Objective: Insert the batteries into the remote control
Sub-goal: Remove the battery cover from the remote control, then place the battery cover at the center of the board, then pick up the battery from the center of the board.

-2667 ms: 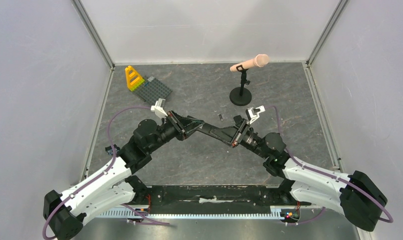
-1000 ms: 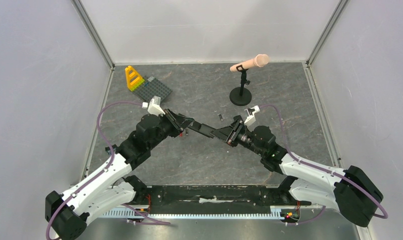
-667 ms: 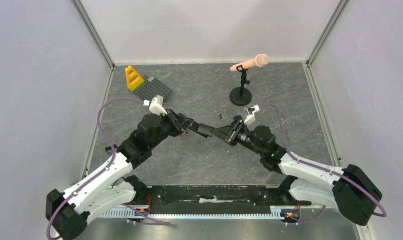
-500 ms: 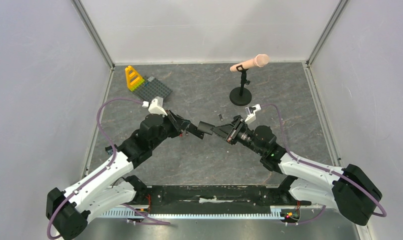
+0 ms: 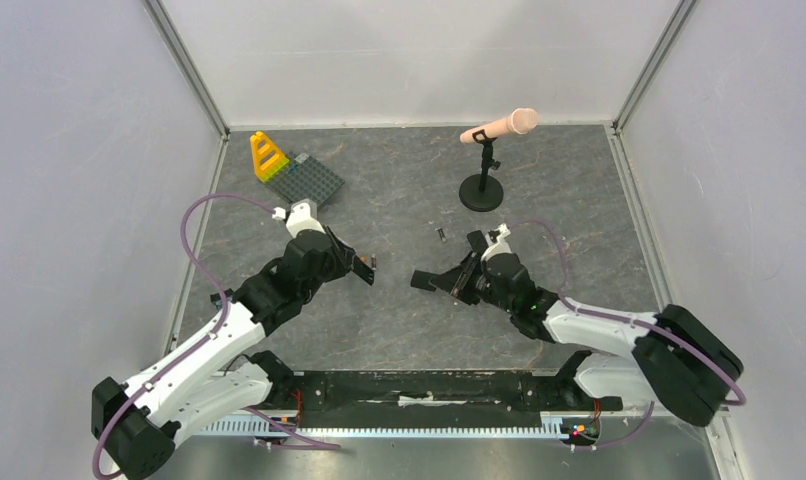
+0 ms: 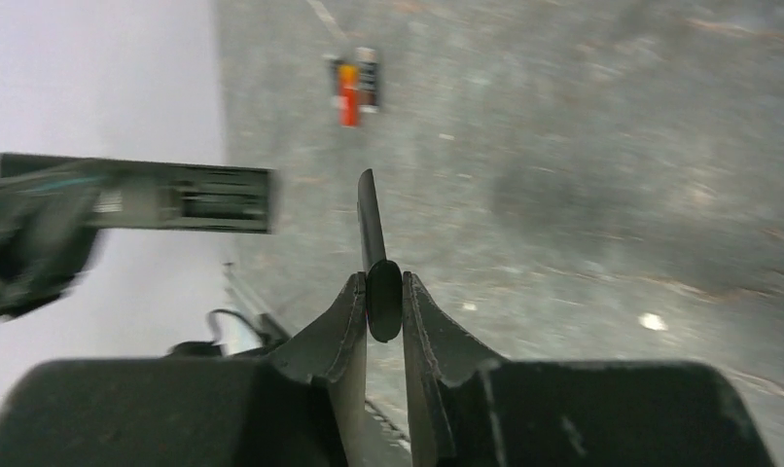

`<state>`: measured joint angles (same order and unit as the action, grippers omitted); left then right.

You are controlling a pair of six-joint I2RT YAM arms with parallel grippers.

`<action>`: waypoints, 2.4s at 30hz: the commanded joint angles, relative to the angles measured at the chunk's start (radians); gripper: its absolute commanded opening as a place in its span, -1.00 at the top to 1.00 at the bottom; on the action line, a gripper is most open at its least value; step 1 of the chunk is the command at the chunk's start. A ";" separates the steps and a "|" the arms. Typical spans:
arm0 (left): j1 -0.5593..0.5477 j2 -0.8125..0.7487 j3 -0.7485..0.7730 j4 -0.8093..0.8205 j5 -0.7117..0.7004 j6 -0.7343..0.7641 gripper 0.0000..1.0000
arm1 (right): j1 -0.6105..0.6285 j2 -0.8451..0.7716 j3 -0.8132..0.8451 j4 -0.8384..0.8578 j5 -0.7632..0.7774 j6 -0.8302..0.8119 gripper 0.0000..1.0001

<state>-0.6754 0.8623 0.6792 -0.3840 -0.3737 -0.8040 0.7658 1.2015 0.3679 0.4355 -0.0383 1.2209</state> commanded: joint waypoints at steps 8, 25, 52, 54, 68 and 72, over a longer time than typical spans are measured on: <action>0.004 -0.008 0.117 -0.026 -0.139 0.147 0.96 | -0.003 0.140 0.169 -0.405 0.247 -0.124 -0.02; 0.007 -0.037 0.241 -0.195 -0.377 0.170 0.96 | 0.157 0.645 0.941 -0.685 0.371 -0.532 0.04; 0.007 -0.063 0.244 -0.227 -0.345 0.171 0.96 | 0.233 1.001 1.232 -0.770 0.442 -0.624 0.55; 0.006 -0.062 0.243 -0.226 -0.343 0.169 0.96 | 0.233 1.002 1.228 -0.779 0.431 -0.628 0.82; 0.090 0.019 0.203 0.115 0.448 0.446 0.96 | 0.083 0.494 0.817 -0.593 0.305 -0.658 1.00; 0.153 0.113 0.233 0.237 0.786 0.448 0.96 | 0.007 0.299 0.692 -0.582 0.289 -0.670 1.00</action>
<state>-0.5674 0.9066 0.8673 -0.3481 -0.0360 -0.4454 0.8204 1.6772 1.1339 -0.2382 0.2741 0.5808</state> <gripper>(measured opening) 0.243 0.025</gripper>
